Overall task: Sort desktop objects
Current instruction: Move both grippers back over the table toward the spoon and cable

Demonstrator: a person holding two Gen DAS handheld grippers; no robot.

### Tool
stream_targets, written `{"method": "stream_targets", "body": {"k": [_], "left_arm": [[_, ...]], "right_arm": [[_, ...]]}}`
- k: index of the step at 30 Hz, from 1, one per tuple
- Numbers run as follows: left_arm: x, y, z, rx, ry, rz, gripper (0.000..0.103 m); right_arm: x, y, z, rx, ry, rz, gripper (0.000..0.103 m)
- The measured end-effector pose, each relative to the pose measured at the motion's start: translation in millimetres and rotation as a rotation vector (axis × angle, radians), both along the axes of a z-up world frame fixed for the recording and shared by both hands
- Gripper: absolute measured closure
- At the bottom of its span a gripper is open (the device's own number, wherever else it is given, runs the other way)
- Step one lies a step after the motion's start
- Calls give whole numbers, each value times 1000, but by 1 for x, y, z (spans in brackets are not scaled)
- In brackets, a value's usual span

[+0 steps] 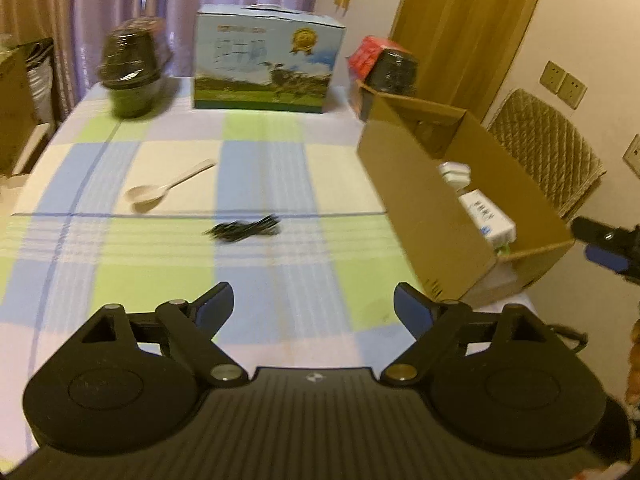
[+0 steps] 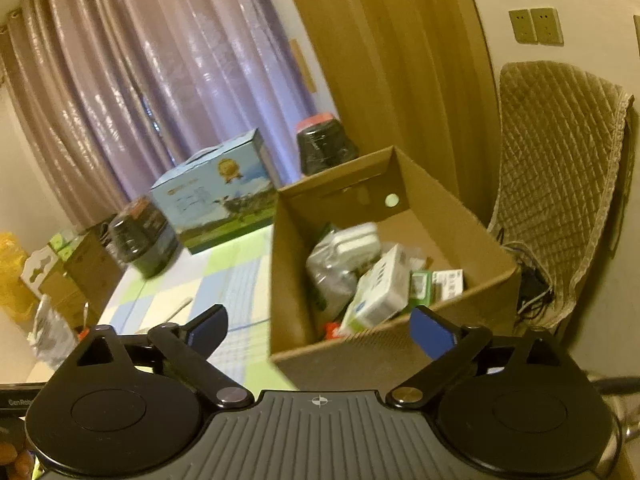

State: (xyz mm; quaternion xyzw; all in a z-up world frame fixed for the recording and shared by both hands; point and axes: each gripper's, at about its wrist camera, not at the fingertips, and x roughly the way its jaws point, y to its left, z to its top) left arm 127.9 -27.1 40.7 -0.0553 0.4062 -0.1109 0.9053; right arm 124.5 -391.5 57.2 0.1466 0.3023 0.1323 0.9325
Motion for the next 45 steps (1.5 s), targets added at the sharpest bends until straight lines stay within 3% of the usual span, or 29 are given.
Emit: {"method": "stream_targets", "body": {"k": [11,22,35,39,45], "left_arm": [[-54,67,-8,44,14,87,8],[-75,98,-6,80,6,124,5],[-61,112,-19,99,29,111,5],[-50,117,-18,108,12,81,5],[-25,121,-17,185,5,-1,5]], "right_arm": [[-43,60,-12,-5,57,134,2],[-59,103,-20,-47,70,233,2],[-47,125,-30,-115,81,288,2],[-37,144,-36,-223,27,395,2],[-10,175,-42,-326,-40,539,2]]}}
